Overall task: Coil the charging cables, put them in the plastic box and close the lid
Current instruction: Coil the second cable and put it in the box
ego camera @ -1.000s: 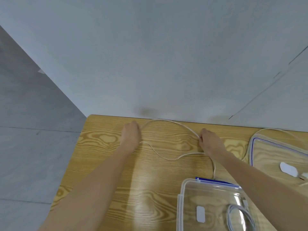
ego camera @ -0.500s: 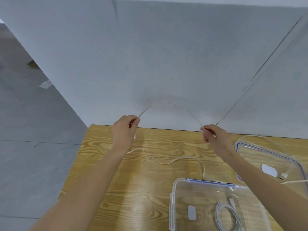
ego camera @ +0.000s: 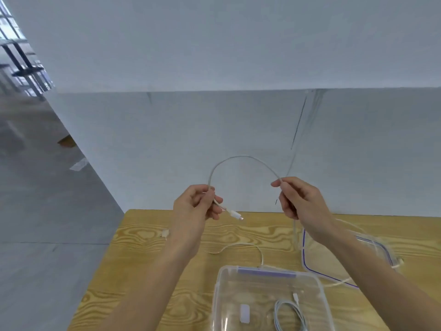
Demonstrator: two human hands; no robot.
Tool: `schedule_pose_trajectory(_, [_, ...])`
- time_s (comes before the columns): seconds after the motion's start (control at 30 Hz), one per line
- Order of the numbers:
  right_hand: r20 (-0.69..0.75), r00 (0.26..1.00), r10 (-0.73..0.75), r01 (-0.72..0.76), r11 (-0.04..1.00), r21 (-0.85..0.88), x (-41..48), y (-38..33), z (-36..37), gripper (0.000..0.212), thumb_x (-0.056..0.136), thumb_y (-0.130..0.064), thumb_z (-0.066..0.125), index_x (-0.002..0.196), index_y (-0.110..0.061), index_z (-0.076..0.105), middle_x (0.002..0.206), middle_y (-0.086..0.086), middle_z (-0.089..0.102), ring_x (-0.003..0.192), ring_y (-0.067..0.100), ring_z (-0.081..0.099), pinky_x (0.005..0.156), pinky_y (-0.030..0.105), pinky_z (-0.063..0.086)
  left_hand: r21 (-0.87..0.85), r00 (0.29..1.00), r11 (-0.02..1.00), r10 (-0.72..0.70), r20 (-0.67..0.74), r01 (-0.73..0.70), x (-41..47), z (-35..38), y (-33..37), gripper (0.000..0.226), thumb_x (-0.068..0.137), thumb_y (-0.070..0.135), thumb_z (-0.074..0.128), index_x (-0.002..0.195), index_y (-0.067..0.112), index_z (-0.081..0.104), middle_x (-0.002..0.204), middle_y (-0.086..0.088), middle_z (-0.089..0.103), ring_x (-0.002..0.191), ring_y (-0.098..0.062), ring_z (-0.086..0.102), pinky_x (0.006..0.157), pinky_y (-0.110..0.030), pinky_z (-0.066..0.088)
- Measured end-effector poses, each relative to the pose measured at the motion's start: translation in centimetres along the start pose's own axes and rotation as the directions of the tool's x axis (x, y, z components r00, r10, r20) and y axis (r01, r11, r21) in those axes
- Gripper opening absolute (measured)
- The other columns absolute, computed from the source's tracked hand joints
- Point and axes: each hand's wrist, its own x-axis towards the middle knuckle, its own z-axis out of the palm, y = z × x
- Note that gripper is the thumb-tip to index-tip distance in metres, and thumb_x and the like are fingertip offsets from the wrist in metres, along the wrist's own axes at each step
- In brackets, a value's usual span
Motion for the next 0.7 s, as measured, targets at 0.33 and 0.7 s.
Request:
schedule_pose_trajectory(0.33, [-0.001, 0.999, 0.051, -0.042, 0.836, 0.548, -4.7, -4.6, -3.0, 0.024, 0.094, -0.011, 0.044, 0.102, -0.003, 0.065, 0.064, 0.002, 0.052, 0.053, 0.011, 0.043, 0.05, 0.019, 0.039, -0.576, 0.955, 0.764, -0.198, 0.221, 0.291, -5.9, 9.8, 4.6, 0.013, 0.09, 0.001, 0.052, 0.079, 0.001, 0.057, 0.068, -0.011, 0.064, 0.062, -0.019, 0.069, 0.057, -0.022, 0.057])
schedule_pose_trajectory(0.7, [0.002, 1.0, -0.007, 0.004, 0.682, 0.731, -7.1, -5.2, -4.3, 0.025, 0.088, -0.01, 0.048, 0.102, 0.005, 0.064, 0.102, 0.015, 0.068, 0.099, 0.021, 0.066, 0.083, 0.025, 0.053, -0.688, 0.93, 0.629, -0.287, 0.229, 0.363, -9.1, 16.7, 3.8, 0.011, 0.089, -0.002, 0.053, 0.085, -0.005, 0.063, 0.079, -0.016, 0.073, 0.067, -0.019, 0.072, 0.061, -0.022, 0.059])
